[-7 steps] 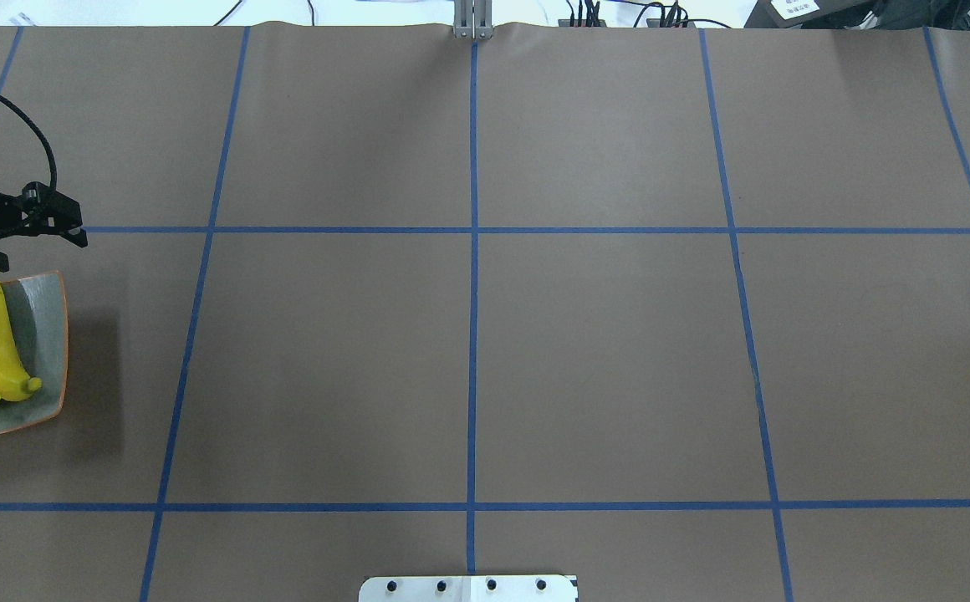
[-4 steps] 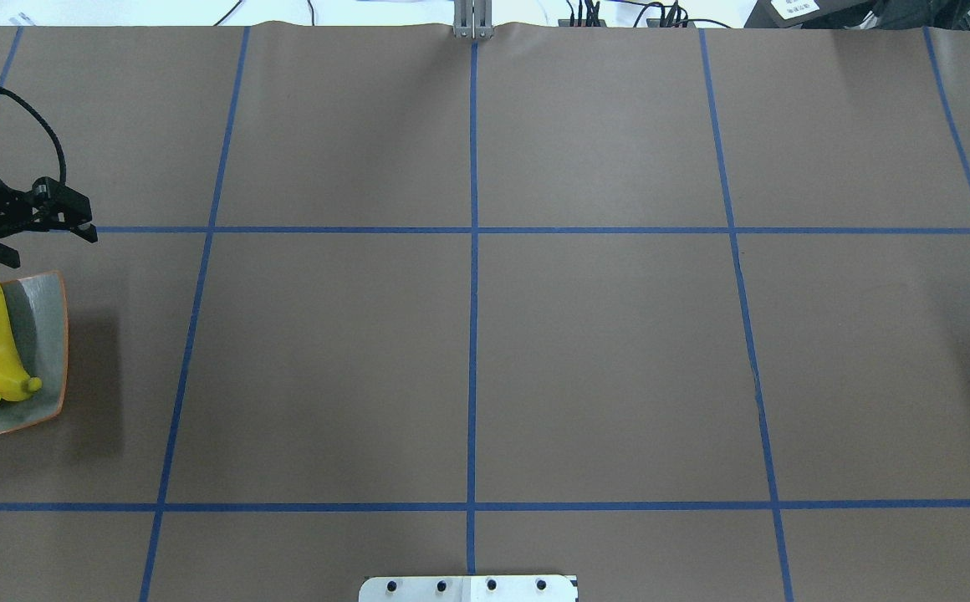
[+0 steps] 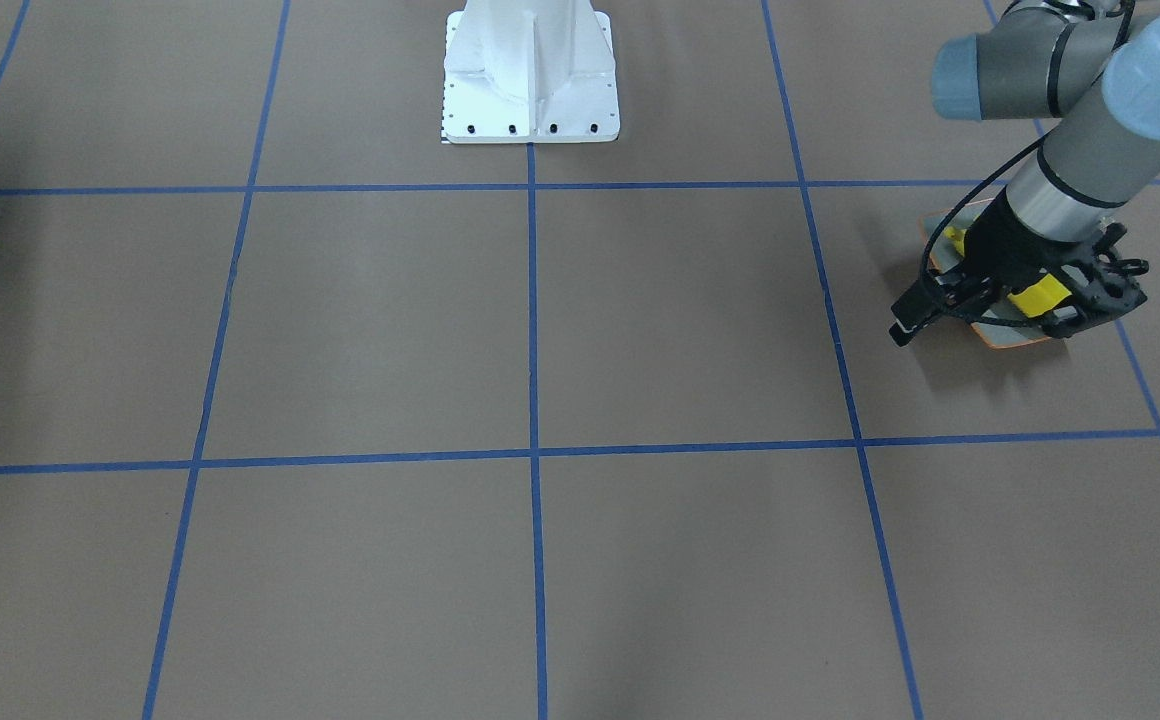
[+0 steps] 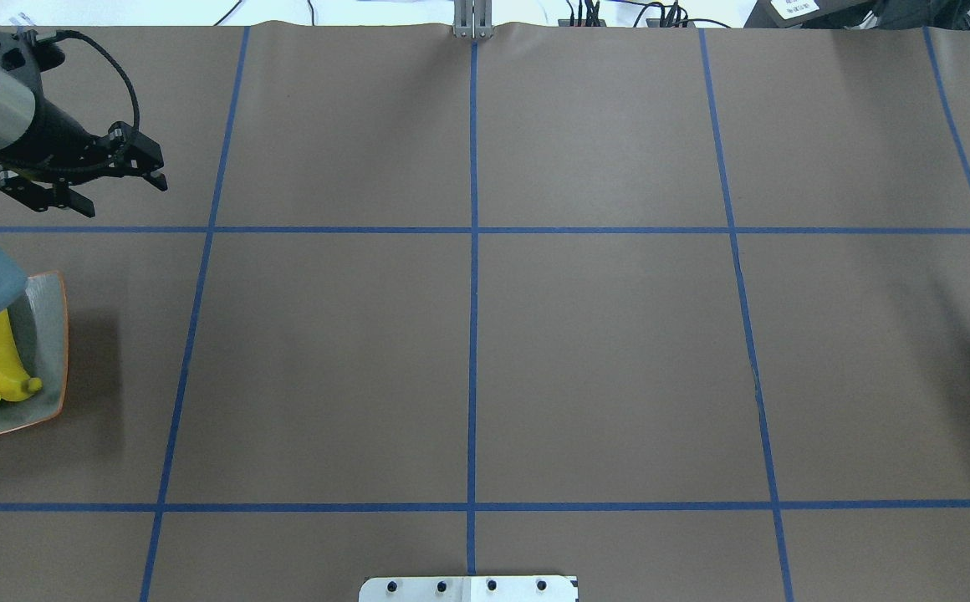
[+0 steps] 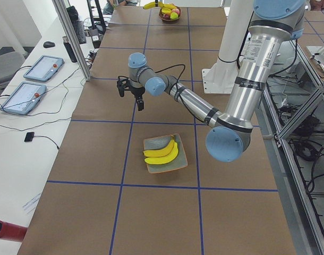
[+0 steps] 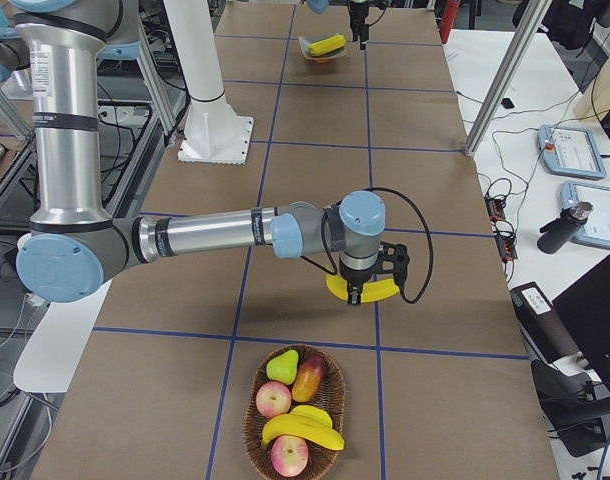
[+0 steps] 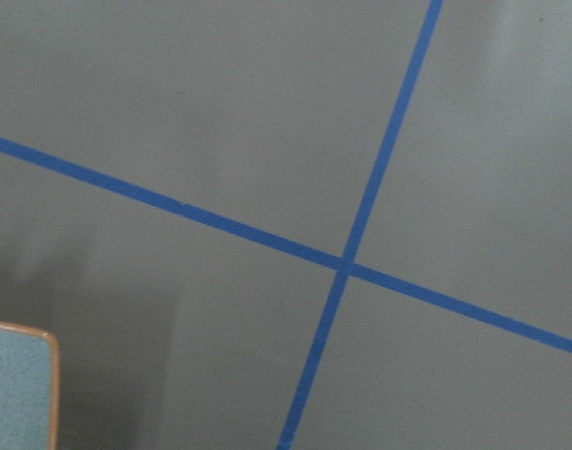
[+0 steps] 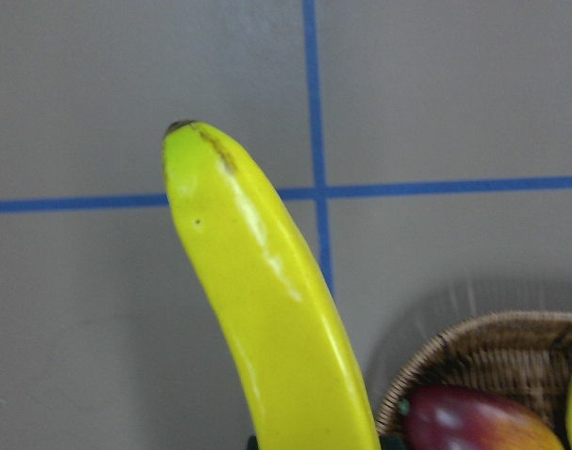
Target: Transfer all bananas from basket to plate
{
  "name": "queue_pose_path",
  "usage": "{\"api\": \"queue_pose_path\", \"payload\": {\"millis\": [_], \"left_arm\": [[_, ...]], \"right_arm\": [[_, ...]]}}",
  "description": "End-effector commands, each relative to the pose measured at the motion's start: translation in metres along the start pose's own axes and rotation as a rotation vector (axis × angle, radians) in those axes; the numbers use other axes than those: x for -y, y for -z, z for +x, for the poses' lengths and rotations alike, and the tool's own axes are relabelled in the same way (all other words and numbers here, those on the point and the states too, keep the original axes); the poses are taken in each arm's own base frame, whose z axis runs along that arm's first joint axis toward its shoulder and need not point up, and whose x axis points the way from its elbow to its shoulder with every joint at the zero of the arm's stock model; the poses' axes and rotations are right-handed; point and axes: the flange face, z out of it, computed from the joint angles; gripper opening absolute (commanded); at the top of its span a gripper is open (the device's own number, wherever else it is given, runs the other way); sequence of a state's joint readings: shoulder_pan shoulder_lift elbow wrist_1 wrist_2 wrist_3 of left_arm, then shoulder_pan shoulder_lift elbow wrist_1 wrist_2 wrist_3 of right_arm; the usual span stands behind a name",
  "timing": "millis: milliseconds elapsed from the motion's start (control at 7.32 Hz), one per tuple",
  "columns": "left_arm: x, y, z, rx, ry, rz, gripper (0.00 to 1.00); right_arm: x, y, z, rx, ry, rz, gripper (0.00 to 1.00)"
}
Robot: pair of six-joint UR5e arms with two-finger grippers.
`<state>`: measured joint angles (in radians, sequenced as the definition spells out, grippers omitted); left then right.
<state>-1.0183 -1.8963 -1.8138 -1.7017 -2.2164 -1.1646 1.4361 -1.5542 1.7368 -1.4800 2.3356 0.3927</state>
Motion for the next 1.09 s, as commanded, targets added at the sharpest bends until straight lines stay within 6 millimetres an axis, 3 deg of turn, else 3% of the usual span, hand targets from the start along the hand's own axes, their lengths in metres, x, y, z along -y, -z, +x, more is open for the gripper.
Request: {"api": "queue_pose_path", "payload": {"millis": [0, 273, 546, 683, 956], "left_arm": [[0.010, 0.002, 0.035, -0.058, -0.041, 0.001, 1.00], [0.006, -0.022, 0.063, -0.205, -0.074, -0.045, 1.00], [-0.003, -0.022, 0.098, -0.350, -0.011, -0.087, 1.00], [-0.017, -0.024, 0.124, -0.404, -0.009, -0.109, 1.00], [-0.037, -0.011, 0.155, -0.491, 0.022, -0.143, 1.00]], "right_arm": [[0.020, -0.014, -0.119, 0.112, -0.044, 0.059, 0.00], [0.029, -0.016, -0.251, 0.183, -0.085, 0.072, 0.00], [0.014, -0.017, -0.366, 0.241, -0.133, 0.080, 0.00], [-0.003, -0.022, -0.409, 0.287, -0.122, 0.083, 0.00], [-0.051, -0.043, -0.468, 0.434, -0.090, 0.097, 0.00]]}}
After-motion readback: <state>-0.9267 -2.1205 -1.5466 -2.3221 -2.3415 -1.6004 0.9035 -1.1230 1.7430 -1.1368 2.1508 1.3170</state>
